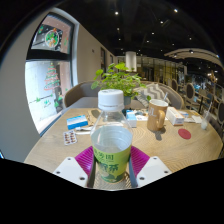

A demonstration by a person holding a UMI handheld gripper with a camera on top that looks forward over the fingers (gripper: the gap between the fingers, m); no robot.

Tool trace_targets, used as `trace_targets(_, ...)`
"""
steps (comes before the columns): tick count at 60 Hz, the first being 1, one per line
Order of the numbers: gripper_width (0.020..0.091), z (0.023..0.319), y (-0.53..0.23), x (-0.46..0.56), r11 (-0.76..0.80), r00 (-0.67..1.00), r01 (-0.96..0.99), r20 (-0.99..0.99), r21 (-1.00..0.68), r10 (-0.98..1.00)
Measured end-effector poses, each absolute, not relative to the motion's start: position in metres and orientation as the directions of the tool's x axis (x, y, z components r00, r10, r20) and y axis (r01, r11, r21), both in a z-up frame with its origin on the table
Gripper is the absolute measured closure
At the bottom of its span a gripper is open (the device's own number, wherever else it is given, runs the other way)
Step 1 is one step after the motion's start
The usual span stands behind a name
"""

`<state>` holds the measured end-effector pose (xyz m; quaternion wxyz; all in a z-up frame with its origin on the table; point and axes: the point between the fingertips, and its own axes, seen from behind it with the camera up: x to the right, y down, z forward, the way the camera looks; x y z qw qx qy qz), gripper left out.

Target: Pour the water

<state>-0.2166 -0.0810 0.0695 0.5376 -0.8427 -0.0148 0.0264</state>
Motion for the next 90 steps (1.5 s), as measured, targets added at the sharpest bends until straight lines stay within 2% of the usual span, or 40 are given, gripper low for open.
trace_targets(7,0.0707,0.07,-0.077,-0.216,-0.438,0.998,0.007,-0.02,-0.899,0.057)
trace_targets(14,0.0709,0.085,-0.074,-0.22,-0.443,0.997,-0.022,-0.052,-0.896,0.055)
trace_targets(21,0.0708,0.127,-0.058,-0.233,-0.411,0.989,-0.085,-0.127,-0.908,0.077)
trace_targets(29,0.0709,0.197,-0.025,-0.245,-0.369,0.92,-0.32,-0.379,-0.873,0.1)
trace_targets(38,0.0711,0.263,0.028,-0.239,-0.372,0.662,-0.664,-0.741,-0.649,0.111)
trace_targets(47,0.0714,0.283,0.082,-0.213,-0.409,0.188,-0.893,-0.982,-0.185,0.034)
trace_targets(62,0.0713,0.244,0.141,-0.167,-0.362,-0.294,-0.876,-0.948,0.318,-0.12)
trace_targets(70,0.0713,0.218,0.159,-0.156,-0.323,-0.462,-0.806,-0.868,0.496,-0.18)
trace_targets(76,0.0713,0.206,0.162,-0.156,-0.323,-0.473,-0.795,-0.858,0.514,-0.202)
trace_targets(83,0.0713,0.208,0.159,-0.155,-0.338,-0.452,-0.798,-0.866,0.499,-0.212)
trace_targets(90,0.0716,0.223,0.15,-0.154,-0.398,-0.301,-0.847,-0.935,0.353,-0.189)
